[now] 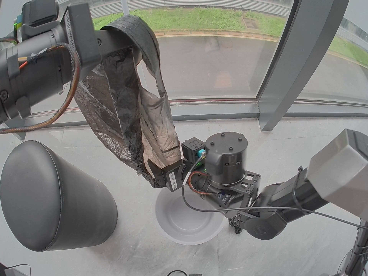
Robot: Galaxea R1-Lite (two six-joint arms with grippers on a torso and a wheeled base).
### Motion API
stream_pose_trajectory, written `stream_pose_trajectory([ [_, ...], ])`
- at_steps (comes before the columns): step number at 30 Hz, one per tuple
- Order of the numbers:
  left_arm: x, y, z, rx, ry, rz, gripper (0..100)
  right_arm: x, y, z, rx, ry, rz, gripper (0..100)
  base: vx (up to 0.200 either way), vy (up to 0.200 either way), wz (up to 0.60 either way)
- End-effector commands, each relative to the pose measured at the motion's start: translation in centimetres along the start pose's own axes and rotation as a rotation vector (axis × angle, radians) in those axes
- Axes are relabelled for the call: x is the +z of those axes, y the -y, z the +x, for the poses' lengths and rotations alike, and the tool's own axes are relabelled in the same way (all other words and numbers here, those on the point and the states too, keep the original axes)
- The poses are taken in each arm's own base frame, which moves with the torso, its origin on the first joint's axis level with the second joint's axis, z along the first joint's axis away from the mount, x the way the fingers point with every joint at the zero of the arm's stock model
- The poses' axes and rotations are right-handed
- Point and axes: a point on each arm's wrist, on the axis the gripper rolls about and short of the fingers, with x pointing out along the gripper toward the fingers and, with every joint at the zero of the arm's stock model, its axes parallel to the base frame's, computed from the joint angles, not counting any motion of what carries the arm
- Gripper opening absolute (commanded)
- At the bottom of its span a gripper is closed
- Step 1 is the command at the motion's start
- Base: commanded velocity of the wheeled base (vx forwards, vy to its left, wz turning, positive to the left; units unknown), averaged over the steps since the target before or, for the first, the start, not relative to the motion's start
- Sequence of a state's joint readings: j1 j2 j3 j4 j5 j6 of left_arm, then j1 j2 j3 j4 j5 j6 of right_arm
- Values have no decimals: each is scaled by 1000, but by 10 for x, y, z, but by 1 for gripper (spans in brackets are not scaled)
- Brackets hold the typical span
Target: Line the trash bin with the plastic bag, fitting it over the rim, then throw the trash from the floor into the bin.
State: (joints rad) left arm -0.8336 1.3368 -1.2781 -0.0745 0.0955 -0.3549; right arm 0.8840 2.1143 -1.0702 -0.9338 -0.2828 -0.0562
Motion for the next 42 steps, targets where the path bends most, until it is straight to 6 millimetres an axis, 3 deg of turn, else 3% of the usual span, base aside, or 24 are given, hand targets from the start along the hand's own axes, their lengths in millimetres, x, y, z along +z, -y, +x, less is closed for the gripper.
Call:
stream_pose_trajectory([
  [1, 1, 0, -1, 1, 3, -3, 0, -27, -2, 25, -41, -35, -10, 100, 0, 0, 0],
  [16, 0, 0, 0, 0, 5, -3, 0, -43, 1, 36, -75, -61, -15, 100, 0, 0, 0],
  [17, 0, 0, 0, 0, 5, -3, 0, -42, 0, 35, -76, -60, -12, 0, 0, 0, 0],
  [24, 0, -1, 0, 6, 2, -4, 0, -41, 0, 24, -84, -34, -9, 0, 0, 0, 0],
  [29, -5, -6, 0, 25, -6, -4, 0, -33, 4, -5, -62, -46, -12, 0, 0, 0, 0],
  [31, -12, -15, -2, 57, -23, -31, 0, -25, 8, -31, -26, -65, -15, 0, 0, 0, 0],
  [36, -26, -27, -4, 99, -63, -126, 0, -21, 19, -73, 150, -137, -25, 0, 0, 0, 0],
  [42, -51, -42, -1, 83, -138, -183, 0, -8, 28, -107, 348, -258, 78, 0, 0, 0, 0],
])
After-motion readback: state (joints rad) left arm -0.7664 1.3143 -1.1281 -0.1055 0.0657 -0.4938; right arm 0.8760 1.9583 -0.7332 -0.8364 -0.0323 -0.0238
